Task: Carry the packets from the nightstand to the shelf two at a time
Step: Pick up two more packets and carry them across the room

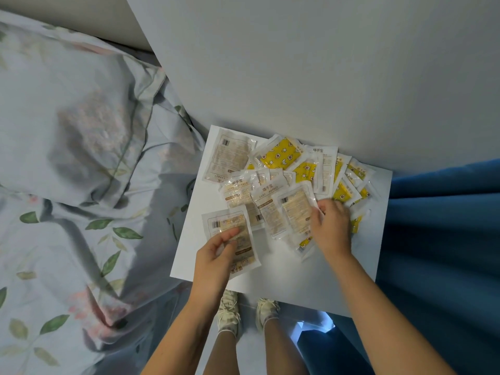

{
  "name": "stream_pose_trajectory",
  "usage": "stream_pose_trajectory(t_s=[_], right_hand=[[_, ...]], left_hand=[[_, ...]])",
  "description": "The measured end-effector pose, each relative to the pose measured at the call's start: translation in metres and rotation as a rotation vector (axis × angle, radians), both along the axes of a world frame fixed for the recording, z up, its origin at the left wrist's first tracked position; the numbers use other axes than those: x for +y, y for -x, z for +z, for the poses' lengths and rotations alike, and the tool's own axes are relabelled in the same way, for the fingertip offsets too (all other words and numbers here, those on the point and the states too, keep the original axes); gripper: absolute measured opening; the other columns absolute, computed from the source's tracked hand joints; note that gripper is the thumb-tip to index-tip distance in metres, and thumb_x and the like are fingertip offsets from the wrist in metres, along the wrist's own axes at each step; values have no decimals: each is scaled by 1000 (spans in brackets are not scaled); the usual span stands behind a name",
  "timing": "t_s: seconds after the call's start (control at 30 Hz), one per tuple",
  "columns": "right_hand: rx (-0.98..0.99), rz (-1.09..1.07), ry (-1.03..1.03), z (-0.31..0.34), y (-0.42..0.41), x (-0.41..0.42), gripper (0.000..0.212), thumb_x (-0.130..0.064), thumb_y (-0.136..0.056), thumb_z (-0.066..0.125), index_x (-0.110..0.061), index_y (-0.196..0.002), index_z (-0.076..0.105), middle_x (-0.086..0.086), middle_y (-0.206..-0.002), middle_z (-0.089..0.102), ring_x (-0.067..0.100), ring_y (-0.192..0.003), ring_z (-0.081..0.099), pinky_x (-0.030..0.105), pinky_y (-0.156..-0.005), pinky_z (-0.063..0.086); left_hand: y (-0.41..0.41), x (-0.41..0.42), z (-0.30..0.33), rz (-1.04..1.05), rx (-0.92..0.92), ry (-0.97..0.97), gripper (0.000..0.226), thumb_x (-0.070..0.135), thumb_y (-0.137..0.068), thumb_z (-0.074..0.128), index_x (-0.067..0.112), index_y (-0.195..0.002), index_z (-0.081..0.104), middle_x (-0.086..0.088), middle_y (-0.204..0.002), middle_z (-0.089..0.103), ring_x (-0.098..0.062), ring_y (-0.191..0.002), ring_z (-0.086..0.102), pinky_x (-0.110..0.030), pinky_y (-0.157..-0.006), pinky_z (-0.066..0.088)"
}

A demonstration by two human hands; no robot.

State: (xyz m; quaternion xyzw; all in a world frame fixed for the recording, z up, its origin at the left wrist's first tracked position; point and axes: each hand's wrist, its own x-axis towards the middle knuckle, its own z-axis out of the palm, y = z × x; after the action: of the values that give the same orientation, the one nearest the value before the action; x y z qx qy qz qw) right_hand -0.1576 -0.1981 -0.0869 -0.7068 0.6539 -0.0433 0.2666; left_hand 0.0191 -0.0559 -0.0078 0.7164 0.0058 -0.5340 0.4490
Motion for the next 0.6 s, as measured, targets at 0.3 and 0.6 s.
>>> stream_pose_trajectory(t_s=[0.3, 0.6], right_hand=[[-739, -298, -583, 84, -17, 42, 11, -15, -100, 46, -17, -105, 56, 0, -97, 72, 9, -88, 71, 20, -69, 56], [-446, -215, -309, 42, -45, 15, 42, -28, -76, 80, -17, -113, 63, -6, -108, 66, 14, -99, 61, 30, -86, 53]], left_hand=[[5, 2, -2, -37, 173, 69, 37, 40, -86, 58, 19, -114, 68, 2, -113, 72, -15, -105, 68, -36, -97, 50], [-25, 14, -9, 110, 52, 92, 24, 22, -79, 69, 8, -98, 72, -13, -98, 75, -29, -90, 72, -42, -86, 55]])
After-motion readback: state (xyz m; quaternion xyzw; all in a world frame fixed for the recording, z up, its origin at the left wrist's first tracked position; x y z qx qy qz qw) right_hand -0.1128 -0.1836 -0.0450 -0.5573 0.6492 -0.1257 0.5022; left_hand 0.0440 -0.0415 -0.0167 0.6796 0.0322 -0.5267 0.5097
